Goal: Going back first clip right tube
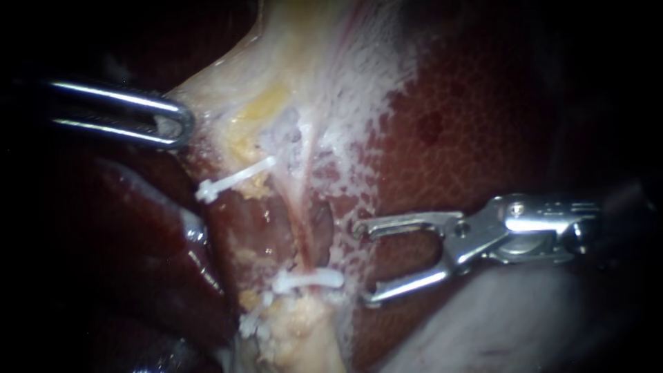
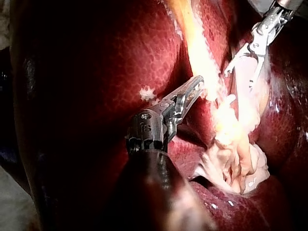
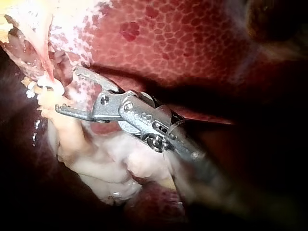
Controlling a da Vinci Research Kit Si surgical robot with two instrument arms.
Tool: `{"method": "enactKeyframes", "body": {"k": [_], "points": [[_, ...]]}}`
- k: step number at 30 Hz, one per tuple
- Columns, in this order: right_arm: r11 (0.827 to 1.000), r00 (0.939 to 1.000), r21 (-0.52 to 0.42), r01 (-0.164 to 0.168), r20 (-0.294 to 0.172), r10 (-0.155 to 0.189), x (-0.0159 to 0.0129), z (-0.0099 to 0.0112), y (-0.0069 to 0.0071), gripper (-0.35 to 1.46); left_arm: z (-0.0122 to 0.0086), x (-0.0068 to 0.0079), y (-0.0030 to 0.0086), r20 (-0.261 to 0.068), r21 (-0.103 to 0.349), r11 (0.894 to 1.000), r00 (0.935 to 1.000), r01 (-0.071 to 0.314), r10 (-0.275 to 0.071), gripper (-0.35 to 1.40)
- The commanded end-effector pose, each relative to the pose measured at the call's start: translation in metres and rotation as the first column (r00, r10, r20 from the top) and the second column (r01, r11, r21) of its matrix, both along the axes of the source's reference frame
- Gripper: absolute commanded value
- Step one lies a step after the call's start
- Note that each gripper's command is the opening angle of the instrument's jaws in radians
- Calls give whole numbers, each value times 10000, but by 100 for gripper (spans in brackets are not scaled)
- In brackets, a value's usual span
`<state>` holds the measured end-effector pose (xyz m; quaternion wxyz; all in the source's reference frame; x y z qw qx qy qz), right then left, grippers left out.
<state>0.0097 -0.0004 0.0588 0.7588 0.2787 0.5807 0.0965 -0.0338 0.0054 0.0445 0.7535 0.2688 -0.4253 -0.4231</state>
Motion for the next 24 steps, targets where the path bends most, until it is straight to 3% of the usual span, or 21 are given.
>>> {"method": "enactKeyframes", "body": {"k": [1,10,24], "points": [[9999,10000,-100,-28,-4,28,-3,-2,3,60,2,0,0,-4,-2,10000,10000,6,-6,-35],[9949,9999,-998,-140,-77,133,-14,-21,27,60,7,3,2,-21,-18,10000,10000,22,-22,-35],[9948,9999,-1006,-158,-69,152,-25,-22,27,60,15,1,0,-35,-58,10000,10000,28,-28,-35]]}}
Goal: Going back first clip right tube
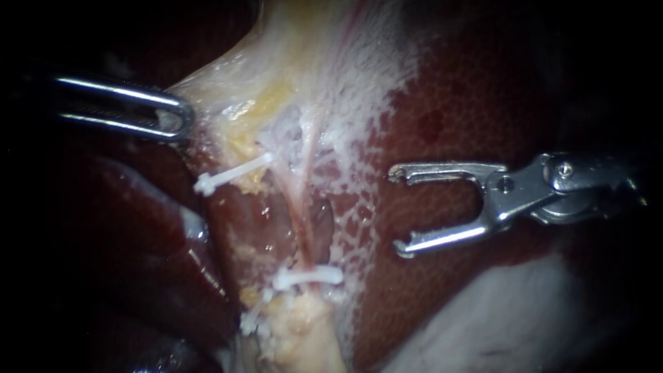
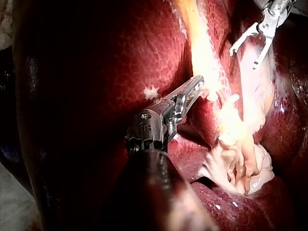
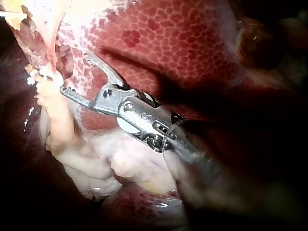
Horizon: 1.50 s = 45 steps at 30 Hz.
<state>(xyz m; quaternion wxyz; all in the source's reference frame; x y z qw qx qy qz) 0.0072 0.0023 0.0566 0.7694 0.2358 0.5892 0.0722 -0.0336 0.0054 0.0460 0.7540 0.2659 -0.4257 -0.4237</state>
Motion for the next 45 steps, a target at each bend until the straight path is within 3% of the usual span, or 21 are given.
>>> {"method": "enactKeyframes", "body": {"k": [1,6,11,19,23,45], "points": [[10000,10000,0,6,-5,-6,-1,0,0,60,4,-1,-1,-12,-80,10000,10000,-30,30,-35],[10000,10000,-5,27,-17,-27,-5,0,-1,60,30,-5,-8,-81,-11,9999,9999,118,-118,-35],[10000,10000,-5,42,-25,-42,-8,0,-2,60,62,-12,-15,-158,233,9997,9999,25,-21,-35],[10000,10000,-5,57,-34,-57,-13,0,-1,60,102,-42,-32,-120,670,9975,9996,-233,241,-35],[10000,10000,-4,58,-34,-58,-13,0,-1,60,103,-50,-35,-98,694,9971,9994,-313,321,-35],[10000,10000,-3,41,-24,-41,-11,0,-1,60,89,-58,-43,-67,725,9968,9993,-349,355,-35]]}}
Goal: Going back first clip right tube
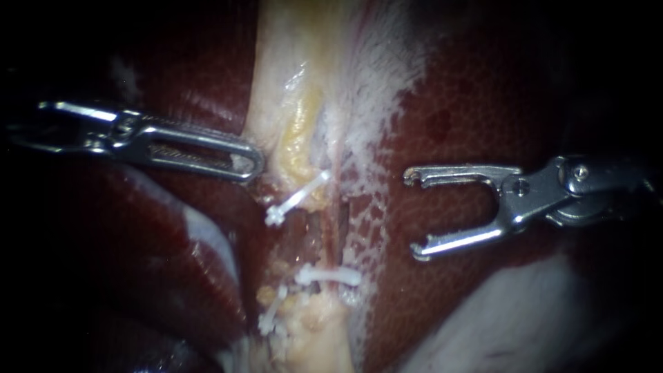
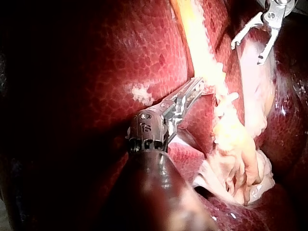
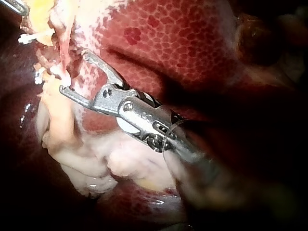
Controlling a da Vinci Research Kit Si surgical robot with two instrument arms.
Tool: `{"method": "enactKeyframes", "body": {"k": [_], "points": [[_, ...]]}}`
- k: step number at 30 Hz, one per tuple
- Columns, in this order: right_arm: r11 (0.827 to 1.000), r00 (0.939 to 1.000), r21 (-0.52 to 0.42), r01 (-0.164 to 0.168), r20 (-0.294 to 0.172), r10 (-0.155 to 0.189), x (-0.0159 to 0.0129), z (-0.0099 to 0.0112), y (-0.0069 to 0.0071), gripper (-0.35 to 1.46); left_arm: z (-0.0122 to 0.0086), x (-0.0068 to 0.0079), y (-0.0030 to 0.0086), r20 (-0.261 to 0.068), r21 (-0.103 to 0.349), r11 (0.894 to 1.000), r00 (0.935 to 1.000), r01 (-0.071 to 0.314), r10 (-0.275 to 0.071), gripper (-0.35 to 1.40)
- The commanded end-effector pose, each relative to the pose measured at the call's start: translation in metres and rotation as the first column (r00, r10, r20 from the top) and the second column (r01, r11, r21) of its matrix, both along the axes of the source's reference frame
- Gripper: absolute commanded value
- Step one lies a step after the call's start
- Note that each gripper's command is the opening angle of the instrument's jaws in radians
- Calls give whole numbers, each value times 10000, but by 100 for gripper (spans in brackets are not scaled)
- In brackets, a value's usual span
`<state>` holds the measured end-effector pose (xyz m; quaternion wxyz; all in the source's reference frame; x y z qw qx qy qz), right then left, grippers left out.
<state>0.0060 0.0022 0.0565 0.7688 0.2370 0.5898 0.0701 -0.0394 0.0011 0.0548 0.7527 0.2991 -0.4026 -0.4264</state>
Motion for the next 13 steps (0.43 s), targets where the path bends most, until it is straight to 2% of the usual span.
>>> {"method": "enactKeyframes", "body": {"k": [1,13], "points": [[10000,10000,0,-4,6,4,0,0,0,60,0,0,0,-7,-2,10000,10000,-1,1,-35],[10000,10000,-1,-2,5,2,0,1,0,60,1,0,0,-8,-3,10000,10000,-1,1,-35]]}}
